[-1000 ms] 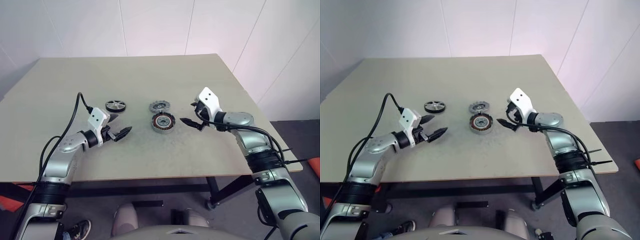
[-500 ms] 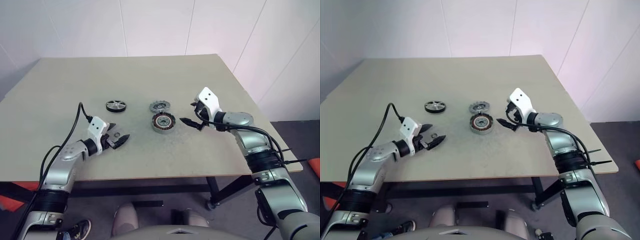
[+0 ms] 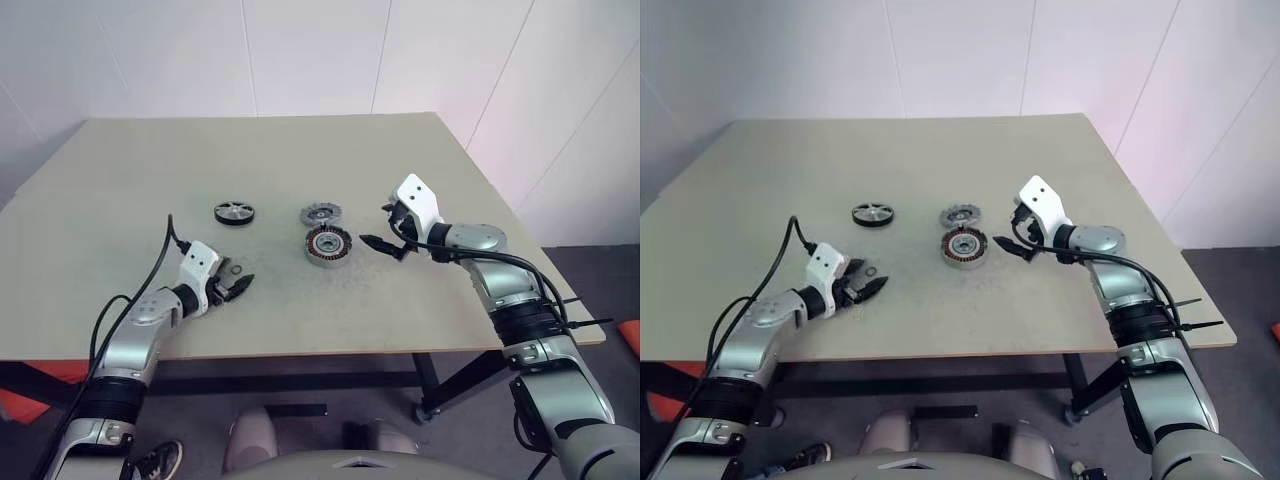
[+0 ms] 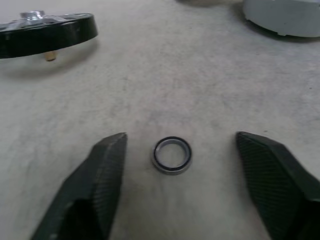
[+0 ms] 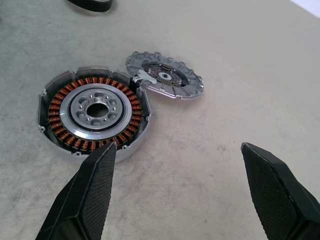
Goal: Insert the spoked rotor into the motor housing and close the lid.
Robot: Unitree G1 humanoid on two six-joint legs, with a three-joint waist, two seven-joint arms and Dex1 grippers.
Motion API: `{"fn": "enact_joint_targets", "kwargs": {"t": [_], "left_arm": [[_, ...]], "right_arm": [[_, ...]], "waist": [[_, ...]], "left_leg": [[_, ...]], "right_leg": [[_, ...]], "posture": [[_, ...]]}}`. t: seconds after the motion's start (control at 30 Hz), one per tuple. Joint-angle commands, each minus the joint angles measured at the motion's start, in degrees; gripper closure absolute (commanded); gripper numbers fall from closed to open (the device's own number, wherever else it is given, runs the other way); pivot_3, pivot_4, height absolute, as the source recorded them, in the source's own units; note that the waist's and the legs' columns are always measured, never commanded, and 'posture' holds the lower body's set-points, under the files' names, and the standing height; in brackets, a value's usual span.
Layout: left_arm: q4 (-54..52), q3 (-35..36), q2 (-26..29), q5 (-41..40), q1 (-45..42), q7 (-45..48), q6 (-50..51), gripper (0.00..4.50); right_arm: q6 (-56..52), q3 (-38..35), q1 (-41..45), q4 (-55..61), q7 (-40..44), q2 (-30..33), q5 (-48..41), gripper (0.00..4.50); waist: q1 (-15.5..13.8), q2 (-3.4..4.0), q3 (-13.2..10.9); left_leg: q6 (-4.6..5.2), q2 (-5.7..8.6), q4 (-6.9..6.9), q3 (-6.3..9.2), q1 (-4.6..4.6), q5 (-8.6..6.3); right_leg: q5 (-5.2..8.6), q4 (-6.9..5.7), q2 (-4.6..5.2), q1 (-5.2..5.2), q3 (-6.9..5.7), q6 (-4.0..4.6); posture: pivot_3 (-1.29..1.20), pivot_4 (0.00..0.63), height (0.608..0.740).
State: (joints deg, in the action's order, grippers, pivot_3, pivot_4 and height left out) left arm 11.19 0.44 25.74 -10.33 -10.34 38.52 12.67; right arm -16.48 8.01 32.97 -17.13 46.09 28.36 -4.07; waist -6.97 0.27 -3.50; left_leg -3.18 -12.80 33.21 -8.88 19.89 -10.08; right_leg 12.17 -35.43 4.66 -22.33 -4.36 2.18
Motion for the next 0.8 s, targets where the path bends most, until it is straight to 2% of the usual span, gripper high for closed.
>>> {"fn": "enact_joint_targets", "kwargs": {"t": [0.03, 0.17, 0.47, 0.7, 0.8], "left_arm": [[-0.3, 0.5, 0.1, 0.1, -0.7, -0.8, 0.8, 2.32], [-0.5, 0.5, 0.2, 0.2, -0.7, -1.1, 1.2, 3.69], [-0.9, 1.2, -0.5, -0.6, -1.5, -2.2, 1.4, 3.69], [-8.3, 4.6, -5.6, -13.2, -6.7, 1.3, 8.3, 3.69], [-7.3, 3.7, -7.2, -14.7, -10.3, 2.2, 9.9, 3.69]], "right_arm": [[0.9, -1.5, 1.6, 0.7, -0.4, 0.0, -0.5, 0.00], [0.9, -1.5, 1.6, 0.6, -0.6, 0.1, -0.4, 0.00], [0.9, -1.5, 1.5, 0.5, -1.2, -0.1, -0.2, 0.00], [1.1, -1.4, 1.3, 0.3, -1.6, -0.1, -0.1, 0.00], [1.1, -1.6, 1.4, 0.1, -2.2, -0.1, 0.0, 0.00]], "waist": [[0.1, 0.00, 0.0], [0.1, 0.00, 0.0], [0.2, 0.01, 0.0], [-0.2, -0.01, 0.0], [-0.1, -0.01, 0.0]], "left_leg": [[0.00, 0.00, 0.00, 0.01, -0.01, 0.00], [0.00, 0.00, 0.00, 0.03, -0.06, 0.00], [0.00, 0.01, 0.00, 0.05, -0.04, 0.00], [-0.01, 0.01, 0.00, 0.06, 0.15, 0.00], [0.00, 0.02, -0.01, 0.05, 0.19, 0.00]], "right_leg": [[0.00, 0.00, 0.00, 0.00, 0.00, 0.00], [0.00, 0.00, -0.02, -0.01, 0.00, 0.00], [0.00, 0.00, -0.03, -0.01, 0.00, 0.00], [-0.05, 0.01, -0.02, -0.08, 0.00, 0.09], [-0.21, 0.02, -0.02, -0.09, 0.01, 0.39]], "posture": [[0.00, 0.000, 0.740], [0.00, 0.000, 0.740], [0.00, 0.000, 0.740], [0.00, 0.000, 0.740], [0.00, 0.000, 0.740]]}}
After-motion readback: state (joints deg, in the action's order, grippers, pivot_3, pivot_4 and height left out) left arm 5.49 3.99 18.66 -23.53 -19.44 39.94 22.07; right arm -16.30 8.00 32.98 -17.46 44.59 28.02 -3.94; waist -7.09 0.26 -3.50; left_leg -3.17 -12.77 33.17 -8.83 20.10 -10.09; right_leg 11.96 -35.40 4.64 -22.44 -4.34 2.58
